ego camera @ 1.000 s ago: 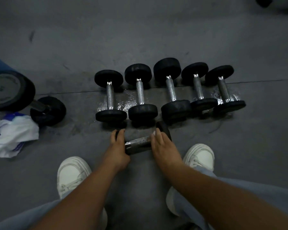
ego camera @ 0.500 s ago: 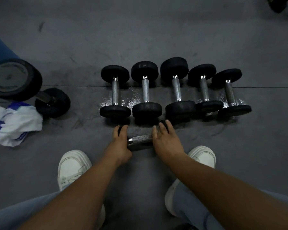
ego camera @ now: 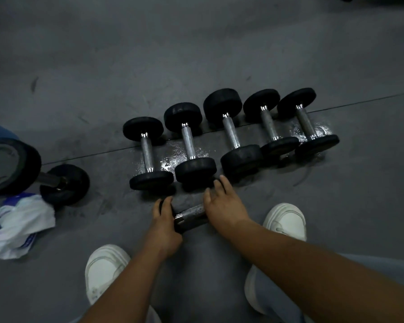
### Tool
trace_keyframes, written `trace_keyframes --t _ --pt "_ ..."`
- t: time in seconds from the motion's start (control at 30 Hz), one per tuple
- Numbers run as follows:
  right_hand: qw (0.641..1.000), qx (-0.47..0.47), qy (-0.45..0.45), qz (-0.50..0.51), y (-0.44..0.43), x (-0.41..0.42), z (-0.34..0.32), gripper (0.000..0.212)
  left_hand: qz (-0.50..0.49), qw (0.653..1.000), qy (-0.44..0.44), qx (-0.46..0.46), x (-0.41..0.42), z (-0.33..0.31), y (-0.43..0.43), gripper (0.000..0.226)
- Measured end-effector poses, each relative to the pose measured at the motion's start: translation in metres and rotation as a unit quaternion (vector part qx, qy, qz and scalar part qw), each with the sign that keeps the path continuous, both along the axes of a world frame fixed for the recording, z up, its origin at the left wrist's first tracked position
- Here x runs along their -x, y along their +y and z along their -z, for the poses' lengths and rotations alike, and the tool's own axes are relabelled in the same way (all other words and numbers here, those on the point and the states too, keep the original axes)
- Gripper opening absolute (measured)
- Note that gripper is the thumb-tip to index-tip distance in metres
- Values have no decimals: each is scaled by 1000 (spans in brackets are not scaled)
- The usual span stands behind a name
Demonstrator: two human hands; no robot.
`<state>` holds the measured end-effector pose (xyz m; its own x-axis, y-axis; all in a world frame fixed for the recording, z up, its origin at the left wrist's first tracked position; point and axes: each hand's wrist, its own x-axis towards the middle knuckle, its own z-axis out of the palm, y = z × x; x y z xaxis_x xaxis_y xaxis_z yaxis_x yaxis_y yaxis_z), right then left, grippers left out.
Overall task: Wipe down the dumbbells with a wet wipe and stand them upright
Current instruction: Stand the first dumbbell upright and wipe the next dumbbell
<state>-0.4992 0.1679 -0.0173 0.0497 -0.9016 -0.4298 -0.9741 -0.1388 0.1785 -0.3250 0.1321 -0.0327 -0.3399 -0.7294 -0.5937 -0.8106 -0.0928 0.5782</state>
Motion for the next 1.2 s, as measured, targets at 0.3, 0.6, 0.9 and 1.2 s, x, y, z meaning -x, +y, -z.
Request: trace_keyframes --t 0.3,0.6,0.9,1.2 --pt "987 52 -104 109 -5 -10 6 27 2 1000 -2 3 -1 3 -2 106" --pt "942 139 -232 200 8 -32 30 44 -7 1000 4 -18 1 3 -9 106" --pt "938 124 -237 219 10 -45 36 27 -84 994 65 10 0 9 0 110" --pt "884 197 -291 309 2 -34 26 13 -190 981 -11 28 8 -6 -1 43"
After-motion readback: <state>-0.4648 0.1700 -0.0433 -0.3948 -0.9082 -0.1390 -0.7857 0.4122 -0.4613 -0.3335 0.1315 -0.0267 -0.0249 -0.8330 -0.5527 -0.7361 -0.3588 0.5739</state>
